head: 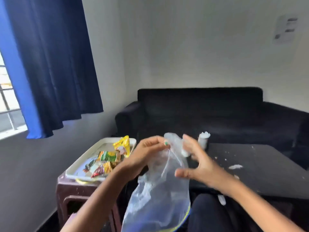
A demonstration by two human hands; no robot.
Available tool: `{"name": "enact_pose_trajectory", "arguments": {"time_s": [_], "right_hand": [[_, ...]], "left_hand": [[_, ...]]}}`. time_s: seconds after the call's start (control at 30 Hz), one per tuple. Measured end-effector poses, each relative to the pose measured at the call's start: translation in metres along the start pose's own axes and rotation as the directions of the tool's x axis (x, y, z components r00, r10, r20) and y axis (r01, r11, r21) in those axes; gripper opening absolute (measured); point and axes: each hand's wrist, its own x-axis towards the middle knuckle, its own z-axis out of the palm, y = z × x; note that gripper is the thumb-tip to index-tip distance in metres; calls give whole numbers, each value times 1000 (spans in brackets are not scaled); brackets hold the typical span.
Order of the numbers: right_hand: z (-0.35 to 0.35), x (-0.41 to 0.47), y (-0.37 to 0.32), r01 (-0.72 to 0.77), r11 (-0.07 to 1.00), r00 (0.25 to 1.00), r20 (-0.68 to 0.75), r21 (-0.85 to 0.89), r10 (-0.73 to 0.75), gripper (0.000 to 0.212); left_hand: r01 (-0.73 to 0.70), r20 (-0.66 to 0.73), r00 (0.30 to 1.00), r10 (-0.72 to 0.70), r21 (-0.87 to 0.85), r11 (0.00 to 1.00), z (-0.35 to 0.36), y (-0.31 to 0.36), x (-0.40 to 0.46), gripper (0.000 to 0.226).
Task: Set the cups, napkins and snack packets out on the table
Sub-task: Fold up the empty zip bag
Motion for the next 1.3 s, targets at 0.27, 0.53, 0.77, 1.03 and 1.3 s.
{"name": "enact_pose_trajectory", "arguments": {"time_s": [0.27,0.53,0.77,1.03,1.3], "right_hand": [[16,-3,1,83,996,996,-20,32,-82,80],[19,-4,18,59,981,952,-306,182,0,31],[-6,0,23,75,945,807,-576,320,131,5],[-6,-1,18,146,895,749,-638,422,178,19],[11,-13,29,186,836,768,-454,-516,-451,44]], "left_hand": [[-92,137,988,70,158,983,21,0,-2,21],[-157,139,982,130,206,966,32,-3,-6,30],[-14,43,999,-10,530,848,17,-15,-5,101],[210,364,879,-308,286,935,31,-68,-8,53],[396,-66,918,-392,81,915,19,-71,-3,31]]}}
